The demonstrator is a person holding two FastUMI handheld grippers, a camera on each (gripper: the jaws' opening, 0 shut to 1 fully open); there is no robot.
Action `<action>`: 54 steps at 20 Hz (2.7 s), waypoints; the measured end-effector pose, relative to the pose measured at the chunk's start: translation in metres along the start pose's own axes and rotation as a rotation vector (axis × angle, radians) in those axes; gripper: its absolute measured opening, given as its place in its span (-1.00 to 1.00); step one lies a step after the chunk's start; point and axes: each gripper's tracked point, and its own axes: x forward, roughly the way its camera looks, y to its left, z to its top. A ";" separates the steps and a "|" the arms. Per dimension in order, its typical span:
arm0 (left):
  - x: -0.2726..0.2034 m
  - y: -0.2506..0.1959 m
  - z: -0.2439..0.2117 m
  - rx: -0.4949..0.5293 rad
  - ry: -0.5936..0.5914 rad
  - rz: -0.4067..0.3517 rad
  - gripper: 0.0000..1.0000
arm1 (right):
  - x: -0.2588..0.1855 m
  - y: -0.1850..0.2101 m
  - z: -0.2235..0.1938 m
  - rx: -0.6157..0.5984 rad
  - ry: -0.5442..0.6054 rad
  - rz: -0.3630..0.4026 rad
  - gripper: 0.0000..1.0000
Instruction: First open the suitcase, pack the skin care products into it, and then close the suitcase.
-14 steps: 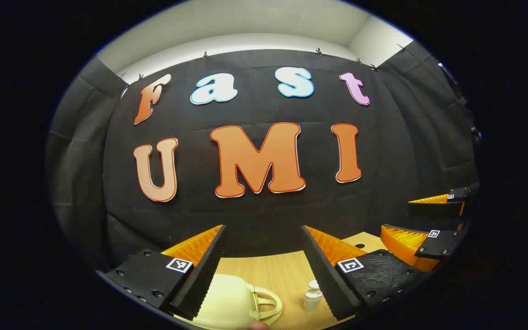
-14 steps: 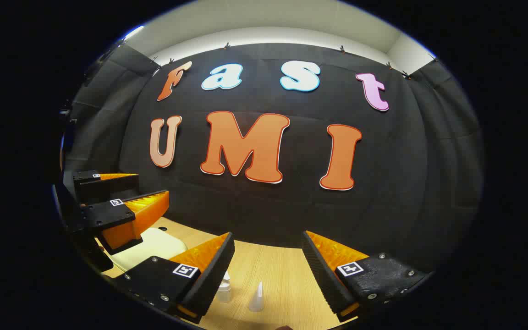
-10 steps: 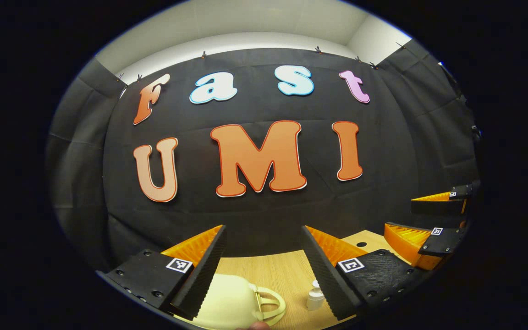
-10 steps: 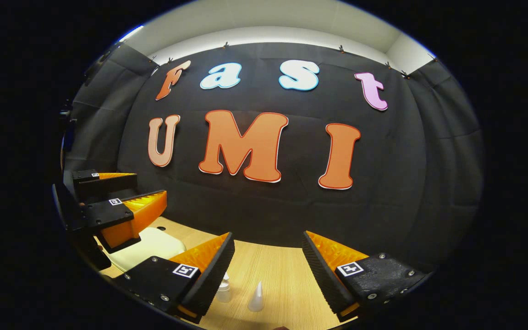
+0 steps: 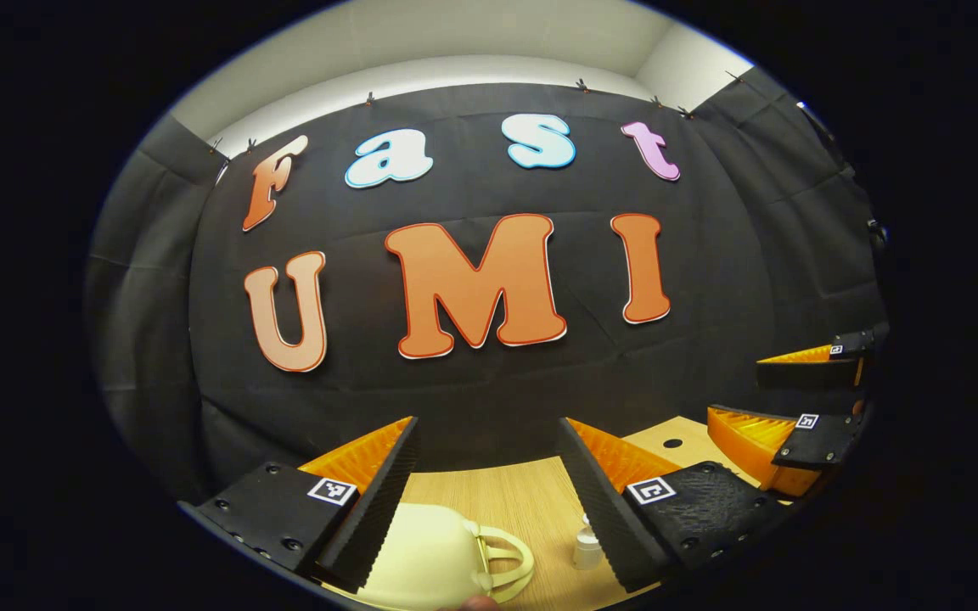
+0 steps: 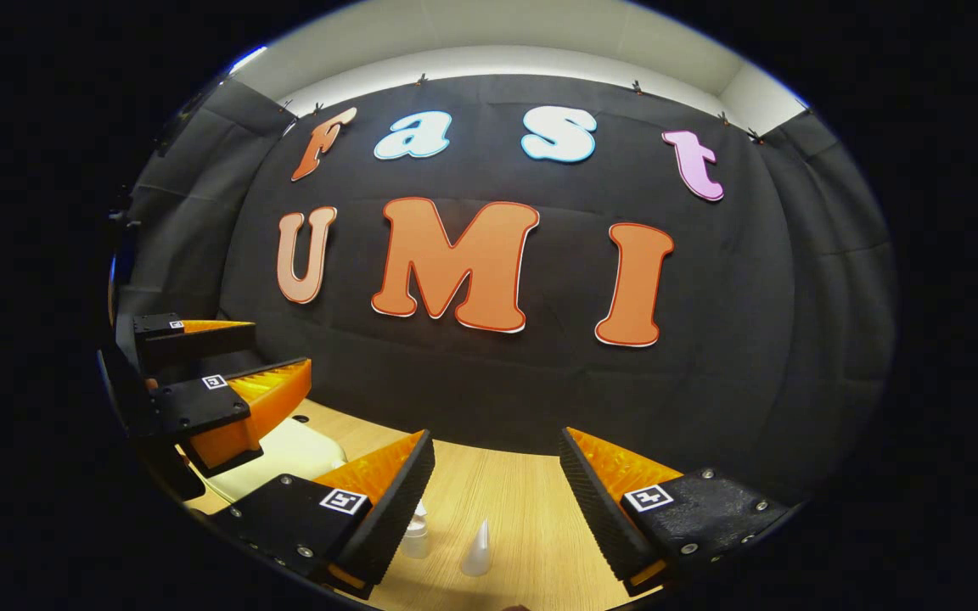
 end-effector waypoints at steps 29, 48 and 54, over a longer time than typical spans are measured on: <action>0.000 -0.036 -0.248 0.788 0.416 -0.298 0.96 | 0.000 -0.067 -0.050 -0.087 0.116 -0.130 0.89; 0.031 -0.017 -0.238 0.830 0.441 -0.199 -0.89 | -0.014 -0.093 -0.061 -0.105 0.134 -0.158 0.92; 0.035 0.032 -0.181 0.564 0.413 -0.124 -0.89 | -0.011 -0.048 -0.060 -0.107 0.132 -0.074 0.92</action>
